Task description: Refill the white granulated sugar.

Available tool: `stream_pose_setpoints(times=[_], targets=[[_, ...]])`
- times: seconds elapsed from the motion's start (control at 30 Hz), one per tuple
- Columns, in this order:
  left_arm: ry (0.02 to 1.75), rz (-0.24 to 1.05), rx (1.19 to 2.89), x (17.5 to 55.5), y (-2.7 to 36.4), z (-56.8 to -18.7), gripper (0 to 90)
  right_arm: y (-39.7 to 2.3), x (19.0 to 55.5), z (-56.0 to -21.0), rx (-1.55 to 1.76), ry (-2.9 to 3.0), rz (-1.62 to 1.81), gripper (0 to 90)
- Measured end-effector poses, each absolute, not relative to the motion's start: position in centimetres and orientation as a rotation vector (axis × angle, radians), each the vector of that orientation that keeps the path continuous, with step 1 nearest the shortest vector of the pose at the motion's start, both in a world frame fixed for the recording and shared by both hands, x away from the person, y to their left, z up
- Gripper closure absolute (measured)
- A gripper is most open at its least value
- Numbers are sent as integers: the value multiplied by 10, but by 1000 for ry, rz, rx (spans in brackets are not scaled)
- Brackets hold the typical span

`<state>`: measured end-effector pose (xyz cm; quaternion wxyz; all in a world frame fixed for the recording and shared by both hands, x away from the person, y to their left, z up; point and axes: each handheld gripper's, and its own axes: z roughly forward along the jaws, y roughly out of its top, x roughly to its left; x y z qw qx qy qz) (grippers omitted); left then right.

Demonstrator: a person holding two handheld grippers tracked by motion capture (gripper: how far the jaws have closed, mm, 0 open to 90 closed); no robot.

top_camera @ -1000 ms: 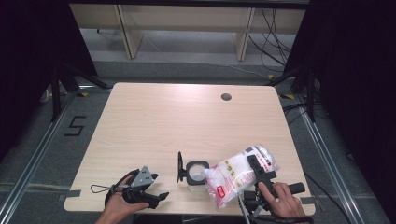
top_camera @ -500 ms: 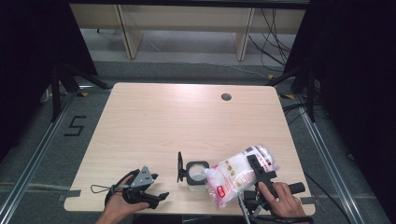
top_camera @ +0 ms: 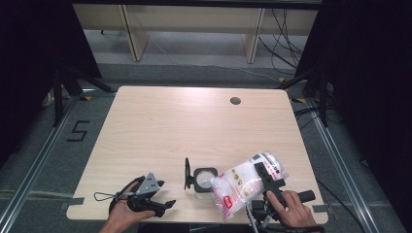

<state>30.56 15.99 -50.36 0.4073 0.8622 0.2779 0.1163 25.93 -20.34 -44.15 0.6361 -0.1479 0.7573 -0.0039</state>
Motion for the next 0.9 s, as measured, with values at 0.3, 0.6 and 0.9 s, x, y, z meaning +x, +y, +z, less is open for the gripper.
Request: stream_pose_setpoints(times=[0.3,0.6,0.9], targets=[[729,283,2141,304,158,-505,225,-202,260,-443,-325,1729,28,415],[694,301,2182,306,161,-504,225,-206,262,-443,-316,1729,8,414],[732,282,2157,304,159,-504,225,-207,262,-443,-302,1734,3,413]])
